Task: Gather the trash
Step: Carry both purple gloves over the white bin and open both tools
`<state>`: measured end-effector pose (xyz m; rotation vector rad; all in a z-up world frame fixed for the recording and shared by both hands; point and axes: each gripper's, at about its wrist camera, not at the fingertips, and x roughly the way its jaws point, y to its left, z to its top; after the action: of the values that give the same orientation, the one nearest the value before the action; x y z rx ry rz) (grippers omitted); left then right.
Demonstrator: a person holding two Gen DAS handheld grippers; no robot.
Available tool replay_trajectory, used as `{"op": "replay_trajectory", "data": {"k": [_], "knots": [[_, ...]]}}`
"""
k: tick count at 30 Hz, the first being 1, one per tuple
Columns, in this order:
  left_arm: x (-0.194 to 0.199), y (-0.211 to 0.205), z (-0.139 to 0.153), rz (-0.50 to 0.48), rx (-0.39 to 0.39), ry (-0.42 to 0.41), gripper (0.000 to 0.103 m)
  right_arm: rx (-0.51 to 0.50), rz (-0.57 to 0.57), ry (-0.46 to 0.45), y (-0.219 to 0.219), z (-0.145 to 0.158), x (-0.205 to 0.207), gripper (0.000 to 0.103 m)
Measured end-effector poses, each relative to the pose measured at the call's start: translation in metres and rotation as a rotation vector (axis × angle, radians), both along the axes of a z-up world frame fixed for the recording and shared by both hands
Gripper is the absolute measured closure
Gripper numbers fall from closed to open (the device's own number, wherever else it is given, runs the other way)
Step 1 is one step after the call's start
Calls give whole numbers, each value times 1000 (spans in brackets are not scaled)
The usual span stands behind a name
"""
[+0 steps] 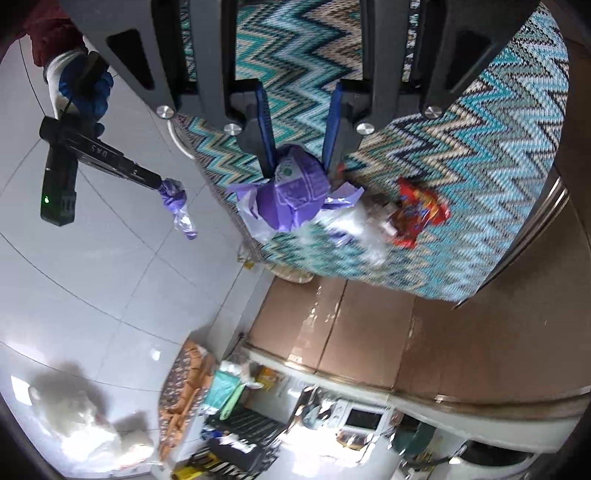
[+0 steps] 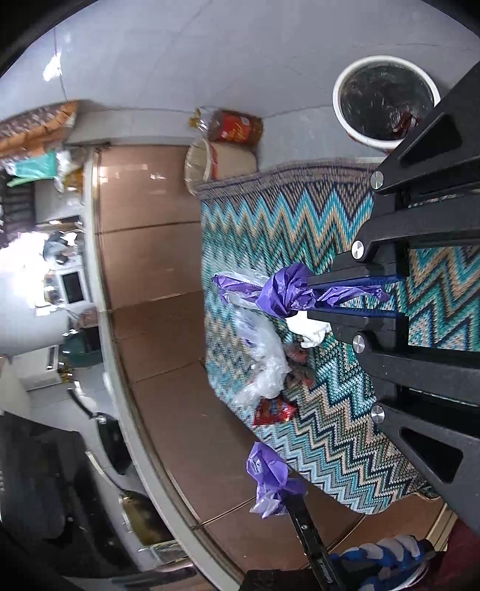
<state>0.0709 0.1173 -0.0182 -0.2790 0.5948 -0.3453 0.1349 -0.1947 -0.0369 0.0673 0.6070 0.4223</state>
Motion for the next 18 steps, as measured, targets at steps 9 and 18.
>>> {"op": "replay_trajectory", "data": {"k": [9,18], "knots": [[8,-79,39,-137,75,-64,79,41,-126,-103,-67,18,-44,94],[54,-192,31,-367,166,-13,79,88,-307,-31,-147,-20,-43,93]]}}
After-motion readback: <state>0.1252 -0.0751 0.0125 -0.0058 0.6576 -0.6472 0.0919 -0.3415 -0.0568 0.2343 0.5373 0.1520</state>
